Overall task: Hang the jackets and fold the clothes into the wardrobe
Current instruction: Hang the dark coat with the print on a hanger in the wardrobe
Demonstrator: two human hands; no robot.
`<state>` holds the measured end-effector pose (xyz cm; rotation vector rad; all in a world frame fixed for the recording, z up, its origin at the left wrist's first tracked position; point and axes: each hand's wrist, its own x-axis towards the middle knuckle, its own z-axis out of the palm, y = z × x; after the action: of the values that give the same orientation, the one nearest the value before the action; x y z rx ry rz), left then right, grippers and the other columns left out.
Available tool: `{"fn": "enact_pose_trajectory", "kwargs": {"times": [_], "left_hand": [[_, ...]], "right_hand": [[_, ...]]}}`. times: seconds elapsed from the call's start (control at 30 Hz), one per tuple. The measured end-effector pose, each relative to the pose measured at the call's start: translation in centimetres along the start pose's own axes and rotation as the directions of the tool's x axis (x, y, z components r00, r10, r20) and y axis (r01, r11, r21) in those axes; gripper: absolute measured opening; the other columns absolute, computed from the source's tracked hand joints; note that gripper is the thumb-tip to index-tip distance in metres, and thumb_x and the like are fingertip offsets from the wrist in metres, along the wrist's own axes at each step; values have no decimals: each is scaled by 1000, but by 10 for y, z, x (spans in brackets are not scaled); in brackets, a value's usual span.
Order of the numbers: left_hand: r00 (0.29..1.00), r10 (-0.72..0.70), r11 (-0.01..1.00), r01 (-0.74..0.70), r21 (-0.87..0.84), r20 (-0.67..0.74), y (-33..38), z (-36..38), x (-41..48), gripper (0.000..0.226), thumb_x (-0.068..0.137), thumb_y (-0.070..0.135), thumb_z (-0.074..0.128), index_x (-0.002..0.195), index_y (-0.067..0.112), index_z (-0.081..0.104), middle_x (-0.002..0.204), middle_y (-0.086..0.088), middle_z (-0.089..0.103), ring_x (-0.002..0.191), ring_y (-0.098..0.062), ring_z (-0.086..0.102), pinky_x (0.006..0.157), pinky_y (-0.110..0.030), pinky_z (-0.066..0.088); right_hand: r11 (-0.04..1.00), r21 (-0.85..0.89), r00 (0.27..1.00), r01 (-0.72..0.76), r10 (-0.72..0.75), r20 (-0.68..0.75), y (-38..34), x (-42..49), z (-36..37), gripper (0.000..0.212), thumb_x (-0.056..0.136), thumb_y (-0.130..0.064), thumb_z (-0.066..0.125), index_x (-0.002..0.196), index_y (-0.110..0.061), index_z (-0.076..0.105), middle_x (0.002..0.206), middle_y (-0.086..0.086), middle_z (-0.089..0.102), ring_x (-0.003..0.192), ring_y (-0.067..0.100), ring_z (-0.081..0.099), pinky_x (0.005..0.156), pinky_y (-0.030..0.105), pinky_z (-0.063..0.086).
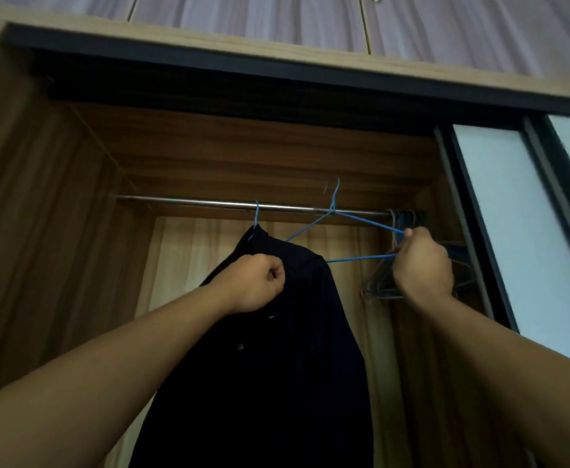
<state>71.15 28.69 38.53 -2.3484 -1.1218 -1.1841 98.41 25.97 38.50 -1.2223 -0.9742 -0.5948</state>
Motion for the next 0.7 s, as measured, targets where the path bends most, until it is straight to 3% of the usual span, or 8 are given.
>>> {"fn": "enact_pose_trajectory", "kwargs": {"times": [0.17,0.33,0.43,0.57,0.7], "left_hand": [[993,106,968,-115,-223,-51,39,39,4,17,90,15,57,99,25,67,85,5,68,76,-13,63,74,-31,53],[983,181,919,-175,-354,-16,82,82,8,33,92,18,59,125,21,64,109,3,59,94,-15,60,92,-30,51],[979,201,902,-174,-396,29,101,108,3,45,93,20,61,138,17,56,120,3,50,109,-17,58,97,-27,46],[975,199,884,-135,-448,100,125,146,-16,61,94,25,64,150,14,43,140,-5,41,130,-25,50,111,-29,37],[941,235,851,-78,-519,243,151,181,-67,75,97,27,61,160,19,20,159,-5,23,143,-22,35,104,-19,26]], "right_hand": [[973,-194,989,121,-134,-55,23,-28,-50,35,109,-31,30,106,-4,52,92,30,66,86,51,63,70,49,48],[926,-353,989,131,-144,-11,45,-63,-112,23,109,-28,31,94,-14,41,73,11,56,73,43,58,60,42,42],[926,-364,995,99,-102,11,55,-92,-152,30,109,-33,29,95,-13,47,72,9,62,70,37,61,64,50,53],[931,-362,999,39,-28,35,72,-136,-202,36,108,-42,26,92,-19,48,69,5,62,63,30,60,61,52,55],[947,-317,996,-46,68,61,92,-184,-246,48,102,-54,21,90,-18,50,66,6,63,62,30,62,58,48,55]]}}
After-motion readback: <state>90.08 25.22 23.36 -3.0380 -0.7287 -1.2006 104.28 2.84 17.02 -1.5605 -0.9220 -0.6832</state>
